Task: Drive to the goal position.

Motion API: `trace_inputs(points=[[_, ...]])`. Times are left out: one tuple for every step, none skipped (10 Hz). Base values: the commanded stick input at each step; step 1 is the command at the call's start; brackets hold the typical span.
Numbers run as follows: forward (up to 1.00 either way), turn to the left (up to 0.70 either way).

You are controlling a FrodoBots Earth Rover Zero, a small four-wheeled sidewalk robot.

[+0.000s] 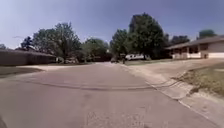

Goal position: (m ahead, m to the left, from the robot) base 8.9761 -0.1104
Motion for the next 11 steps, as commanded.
trace_inputs(points=[[0.7, 0.0], [0.7, 0.0], [0.7, 0.0], [0.7, 0.0], [0.7, 0.0], [0.7, 0.0], [0.7, 0.0], [0.7, 0.0], [0.7, 0.0], [0.7, 0.0], [0.7, 0.0]])
